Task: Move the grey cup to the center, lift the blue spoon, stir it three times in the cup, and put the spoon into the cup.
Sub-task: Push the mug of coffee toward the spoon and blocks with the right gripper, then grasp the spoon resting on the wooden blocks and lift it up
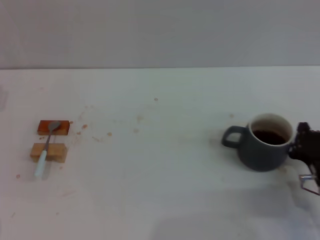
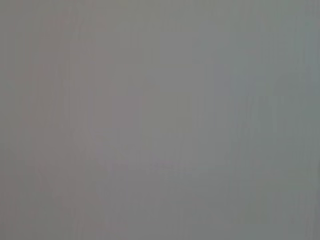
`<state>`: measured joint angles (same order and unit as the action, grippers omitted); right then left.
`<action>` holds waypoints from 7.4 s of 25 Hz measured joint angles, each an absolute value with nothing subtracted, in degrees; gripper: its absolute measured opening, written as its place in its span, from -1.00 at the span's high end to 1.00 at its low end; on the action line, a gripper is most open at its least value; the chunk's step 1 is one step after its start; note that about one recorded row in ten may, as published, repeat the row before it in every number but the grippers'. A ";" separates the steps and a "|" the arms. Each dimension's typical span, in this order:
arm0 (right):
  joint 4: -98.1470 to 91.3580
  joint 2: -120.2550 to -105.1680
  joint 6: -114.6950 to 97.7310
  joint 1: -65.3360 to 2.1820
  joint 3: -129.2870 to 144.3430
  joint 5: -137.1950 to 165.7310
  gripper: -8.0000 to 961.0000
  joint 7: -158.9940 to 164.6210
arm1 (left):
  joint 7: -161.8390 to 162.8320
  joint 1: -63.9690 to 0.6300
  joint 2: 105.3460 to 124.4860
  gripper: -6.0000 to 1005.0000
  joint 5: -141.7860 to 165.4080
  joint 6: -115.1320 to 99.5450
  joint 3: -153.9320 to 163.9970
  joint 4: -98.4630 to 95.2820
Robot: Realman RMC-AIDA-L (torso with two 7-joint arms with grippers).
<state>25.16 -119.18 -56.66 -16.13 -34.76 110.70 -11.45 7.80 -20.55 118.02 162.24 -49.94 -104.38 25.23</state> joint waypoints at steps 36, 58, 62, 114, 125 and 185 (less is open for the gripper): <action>30.91 -118.62 -39.20 -30.62 -27.60 125.97 0.93 -11.33 | 9.05 -21.04 118.39 -0.70 159.17 -50.63 -104.37 25.21; 31.46 -116.16 -36.08 -31.42 -36.26 128.13 0.93 -11.84 | 9.41 -20.90 118.47 -0.70 158.99 -51.74 -104.35 25.23; 32.06 -116.16 -34.27 -32.31 -36.37 129.49 0.93 -11.82 | 10.70 -20.64 118.48 -0.70 159.00 -52.40 -104.25 25.23; 34.76 -118.64 -30.71 -32.51 -42.69 142.35 0.93 -3.99 | 11.16 -19.70 118.55 -0.70 158.54 -53.71 -103.96 25.22; 28.87 -118.59 -42.25 -31.32 -70.36 142.24 0.93 -11.87 | 10.57 -20.31 118.52 -0.70 158.57 -53.57 -95.97 25.90; 23.12 -115.84 -46.25 -31.98 -81.49 142.20 -0.14 -11.34 | -2.91 12.98 118.78 -0.50 139.41 -45.79 -52.88 51.94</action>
<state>23.12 -115.84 -46.25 -31.98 -81.49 142.20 -11.34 -2.91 12.98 118.78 139.41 -45.79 -52.88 51.94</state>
